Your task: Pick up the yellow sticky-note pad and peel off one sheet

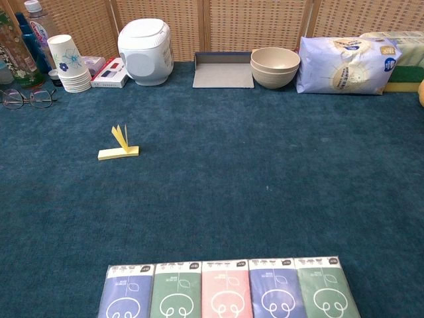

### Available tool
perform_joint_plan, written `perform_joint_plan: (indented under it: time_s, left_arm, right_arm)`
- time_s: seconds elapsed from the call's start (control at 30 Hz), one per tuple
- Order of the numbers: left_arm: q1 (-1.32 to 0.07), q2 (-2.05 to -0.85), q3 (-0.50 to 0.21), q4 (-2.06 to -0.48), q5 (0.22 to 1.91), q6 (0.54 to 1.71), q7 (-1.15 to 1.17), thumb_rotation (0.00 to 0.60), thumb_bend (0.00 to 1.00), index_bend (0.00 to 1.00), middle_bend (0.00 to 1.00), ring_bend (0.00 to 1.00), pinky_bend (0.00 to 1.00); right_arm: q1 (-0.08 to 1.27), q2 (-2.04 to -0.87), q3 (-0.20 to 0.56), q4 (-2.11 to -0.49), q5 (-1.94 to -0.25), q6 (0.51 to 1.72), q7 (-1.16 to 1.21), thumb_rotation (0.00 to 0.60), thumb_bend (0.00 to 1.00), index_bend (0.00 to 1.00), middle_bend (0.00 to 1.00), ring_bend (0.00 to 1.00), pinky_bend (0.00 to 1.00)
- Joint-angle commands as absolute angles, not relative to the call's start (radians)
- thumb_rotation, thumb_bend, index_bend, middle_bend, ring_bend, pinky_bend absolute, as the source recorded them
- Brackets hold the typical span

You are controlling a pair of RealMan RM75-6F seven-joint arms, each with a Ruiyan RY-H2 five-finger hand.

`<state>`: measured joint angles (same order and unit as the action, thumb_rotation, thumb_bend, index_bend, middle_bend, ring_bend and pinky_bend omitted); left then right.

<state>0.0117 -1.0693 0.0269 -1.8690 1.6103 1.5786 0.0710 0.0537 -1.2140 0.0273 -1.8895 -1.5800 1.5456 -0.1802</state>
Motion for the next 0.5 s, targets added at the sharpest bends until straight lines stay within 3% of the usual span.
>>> perform_joint_plan:
  time_s: [0.03,0.5]
  left_arm:
    - [0.01,-1.068,0.032,-1.873,1.602,1.563,0.081,0.6,0.17,0.24,0.32,0.28,0.28]
    - [0.024,-1.045,0.042,-1.885,1.621,1.585,0.081,0.6,0.17,0.24,0.32,0.28,0.28]
  right_arm:
    - [0.053,-1.213,0.027,-1.889,-1.579,1.544,-0.18,0.6,0.46,0.03,0.13,0.0,0.02]
    - [0.043,-1.21,0.022,-1.879,-1.596,1.555,-0.155,0.6,0.46,0.03,0.13,0.0,0.02]
